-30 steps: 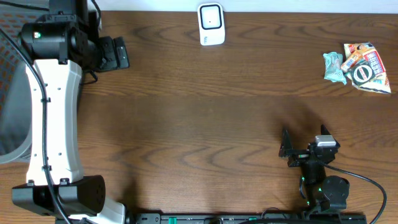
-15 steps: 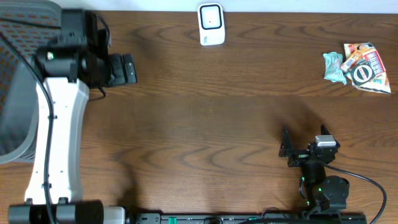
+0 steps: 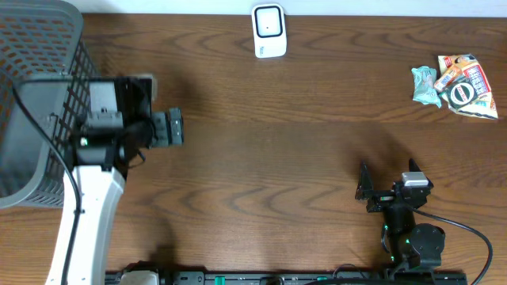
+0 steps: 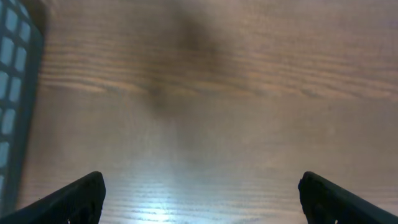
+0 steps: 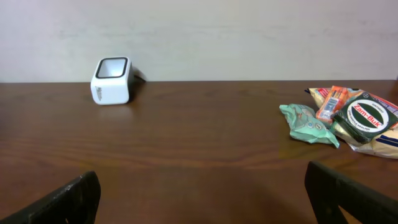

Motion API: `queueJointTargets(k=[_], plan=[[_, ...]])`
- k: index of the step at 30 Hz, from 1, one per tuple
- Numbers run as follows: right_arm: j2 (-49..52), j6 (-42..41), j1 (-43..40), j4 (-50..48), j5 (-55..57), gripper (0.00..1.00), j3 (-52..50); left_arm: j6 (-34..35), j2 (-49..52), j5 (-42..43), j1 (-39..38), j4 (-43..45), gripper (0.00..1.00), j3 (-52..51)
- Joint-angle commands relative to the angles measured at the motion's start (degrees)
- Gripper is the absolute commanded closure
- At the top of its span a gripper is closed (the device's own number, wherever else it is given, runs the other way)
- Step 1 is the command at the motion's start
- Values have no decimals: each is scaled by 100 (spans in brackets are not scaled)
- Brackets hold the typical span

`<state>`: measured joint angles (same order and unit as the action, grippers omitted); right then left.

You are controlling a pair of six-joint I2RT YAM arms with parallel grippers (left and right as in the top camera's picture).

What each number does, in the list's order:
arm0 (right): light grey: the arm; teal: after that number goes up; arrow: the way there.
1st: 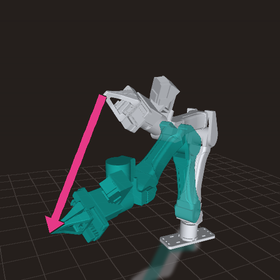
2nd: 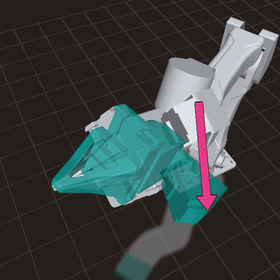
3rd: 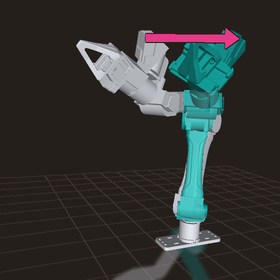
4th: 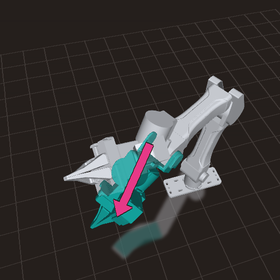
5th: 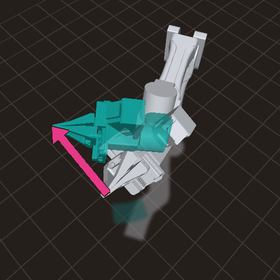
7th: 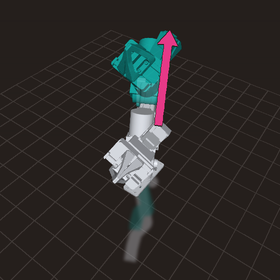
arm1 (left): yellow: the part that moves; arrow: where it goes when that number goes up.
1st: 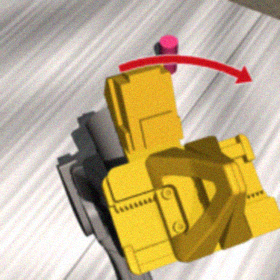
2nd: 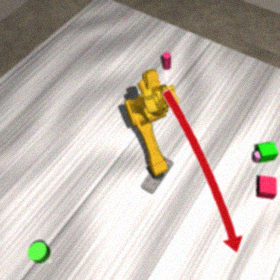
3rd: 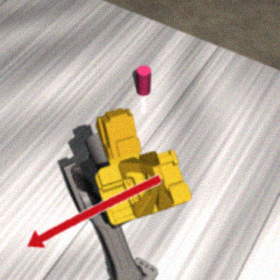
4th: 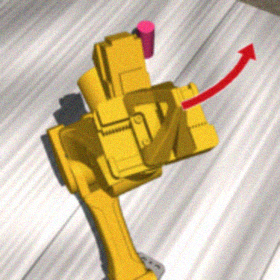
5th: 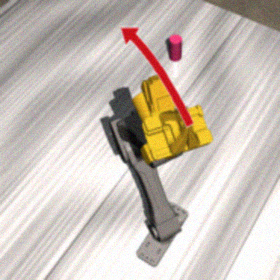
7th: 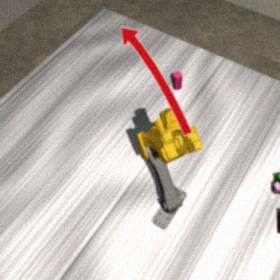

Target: Scan the item barcode

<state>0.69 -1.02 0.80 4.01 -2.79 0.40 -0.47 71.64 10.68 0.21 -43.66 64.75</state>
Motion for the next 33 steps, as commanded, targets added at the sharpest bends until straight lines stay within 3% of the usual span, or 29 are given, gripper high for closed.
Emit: queueJointTargets(k=[1, 15, 26, 33], plan=[[-37, -63, -44, 26, 26, 1, -4, -122, -490, 90, -2, 232, 2, -597], [-37, -66, -44, 26, 26, 1, -4, -103, -2621, 22, -2, 656, 2, -2293], [-37, -63, -44, 26, 26, 1, -4, 184, -4791, 46, -2, 1945, 3, -3773], [-37, -66, -44, 26, 26, 1, -4, 186, -5517, 46, -2, 3598, 2, -4833]])
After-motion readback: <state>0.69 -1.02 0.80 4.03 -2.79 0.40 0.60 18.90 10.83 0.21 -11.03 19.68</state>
